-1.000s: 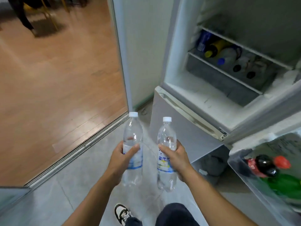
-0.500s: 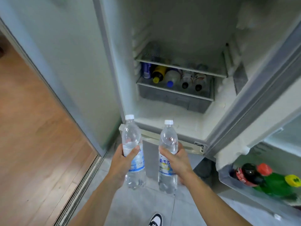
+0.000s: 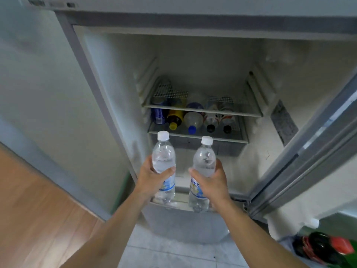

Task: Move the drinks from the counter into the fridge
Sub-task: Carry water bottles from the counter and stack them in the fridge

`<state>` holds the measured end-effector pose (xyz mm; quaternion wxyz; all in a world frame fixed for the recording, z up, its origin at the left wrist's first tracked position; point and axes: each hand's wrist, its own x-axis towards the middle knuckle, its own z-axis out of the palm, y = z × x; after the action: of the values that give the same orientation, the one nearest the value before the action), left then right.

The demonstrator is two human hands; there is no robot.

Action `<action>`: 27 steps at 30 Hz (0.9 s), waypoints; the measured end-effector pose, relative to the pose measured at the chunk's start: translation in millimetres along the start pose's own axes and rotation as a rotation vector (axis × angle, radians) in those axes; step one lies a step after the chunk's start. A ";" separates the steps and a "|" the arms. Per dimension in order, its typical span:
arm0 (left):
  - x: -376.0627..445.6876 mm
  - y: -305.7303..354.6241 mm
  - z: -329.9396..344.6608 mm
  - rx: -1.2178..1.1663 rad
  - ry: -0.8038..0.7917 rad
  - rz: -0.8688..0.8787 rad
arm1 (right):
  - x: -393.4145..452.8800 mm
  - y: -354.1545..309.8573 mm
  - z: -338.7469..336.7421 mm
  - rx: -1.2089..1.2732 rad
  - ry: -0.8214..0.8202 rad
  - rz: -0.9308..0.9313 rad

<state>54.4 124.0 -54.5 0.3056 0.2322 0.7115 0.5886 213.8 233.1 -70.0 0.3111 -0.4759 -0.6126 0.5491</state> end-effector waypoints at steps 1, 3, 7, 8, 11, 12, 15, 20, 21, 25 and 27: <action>8.6 4.1 -1.9 0.019 -0.001 0.021 | 4.3 -3.6 4.6 0.004 0.006 -0.017; 23.9 17.5 -6.4 0.045 -0.011 0.077 | 12.8 -14.9 13.4 0.029 0.021 -0.051; 54.4 65.5 -11.2 0.069 -0.010 0.264 | 36.6 -67.9 28.8 0.088 0.098 -0.208; 62.5 79.3 -10.9 0.058 -0.006 0.322 | 43.8 -85.4 31.1 0.121 0.118 -0.267; 84.4 122.7 -6.4 0.000 0.030 0.470 | 68.2 -136.2 32.9 0.229 0.183 -0.434; 92.4 135.9 -4.2 -0.019 0.053 0.521 | 77.5 -151.4 31.8 0.245 0.205 -0.485; 116.3 166.1 2.9 -0.077 0.066 0.579 | 105.6 -185.0 31.0 0.227 0.209 -0.560; 160.2 186.9 19.2 -0.103 0.029 0.597 | 157.7 -202.8 36.4 0.230 0.198 -0.506; 169.6 189.7 23.6 -0.099 0.056 0.596 | 166.5 -205.3 39.1 0.230 0.175 -0.488; 206.9 198.4 40.0 -0.037 0.167 0.506 | 198.6 -212.2 47.8 0.228 0.137 -0.499; 224.5 202.4 44.2 -0.029 0.173 0.450 | 213.9 -216.3 55.0 0.243 0.112 -0.497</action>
<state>-78.6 350.1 102.2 0.1080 0.3290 0.6568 0.6698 36.3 422.2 98.1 0.5243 -0.3001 -0.6218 0.4983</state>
